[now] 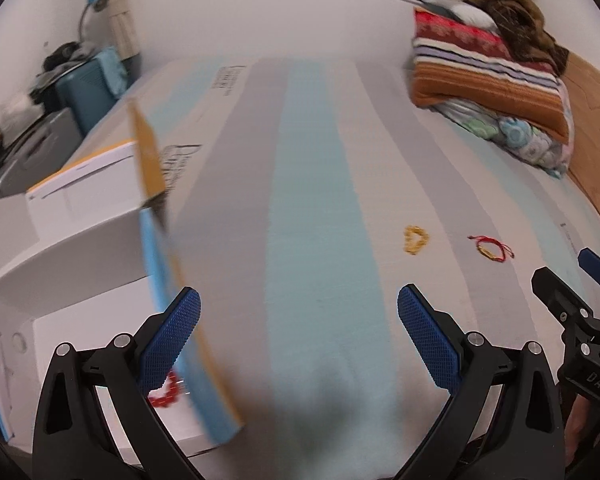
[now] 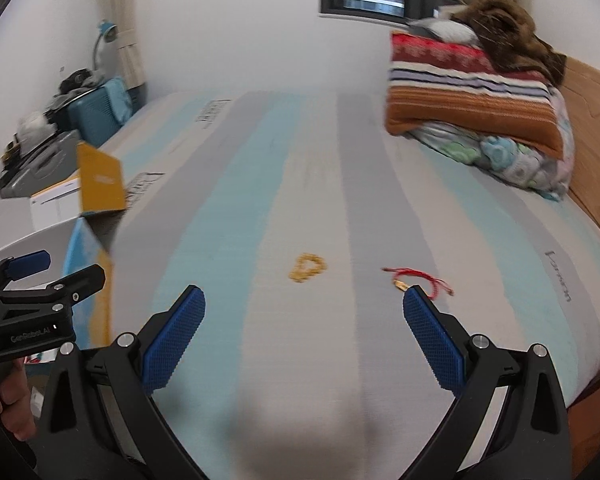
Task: Organize jewelry
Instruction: 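Move both tools back over the yellow bead and red cord bracelets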
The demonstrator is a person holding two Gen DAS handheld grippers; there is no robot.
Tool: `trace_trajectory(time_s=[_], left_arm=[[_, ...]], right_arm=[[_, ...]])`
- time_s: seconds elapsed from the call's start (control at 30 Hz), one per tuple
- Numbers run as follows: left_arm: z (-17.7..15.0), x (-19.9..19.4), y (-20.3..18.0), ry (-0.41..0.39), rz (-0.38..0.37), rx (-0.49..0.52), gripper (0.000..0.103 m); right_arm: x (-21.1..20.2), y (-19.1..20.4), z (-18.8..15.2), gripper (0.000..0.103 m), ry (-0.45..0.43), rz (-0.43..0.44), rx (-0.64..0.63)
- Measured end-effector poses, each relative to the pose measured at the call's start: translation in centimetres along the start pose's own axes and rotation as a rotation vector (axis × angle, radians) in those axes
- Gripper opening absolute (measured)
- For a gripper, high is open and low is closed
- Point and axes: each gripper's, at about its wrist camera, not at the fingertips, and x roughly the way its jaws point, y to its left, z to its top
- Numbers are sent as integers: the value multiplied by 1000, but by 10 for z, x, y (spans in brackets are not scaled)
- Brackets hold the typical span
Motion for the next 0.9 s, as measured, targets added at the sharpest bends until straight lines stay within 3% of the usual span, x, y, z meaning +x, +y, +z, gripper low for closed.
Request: trace_trajectory(time_s=[0.27,0.6,0.9], left_arm=[[13,51,-71,39,-30,102,97],[31,146,-127,124,-110,132,97],[31,219,-155,147,-114,177,97]], right_arm=[[33,-67,-3,95,40,-61,66],[106,-141,-6,95,112,-116,113],[181,-163,-15,95,178,-112,89]])
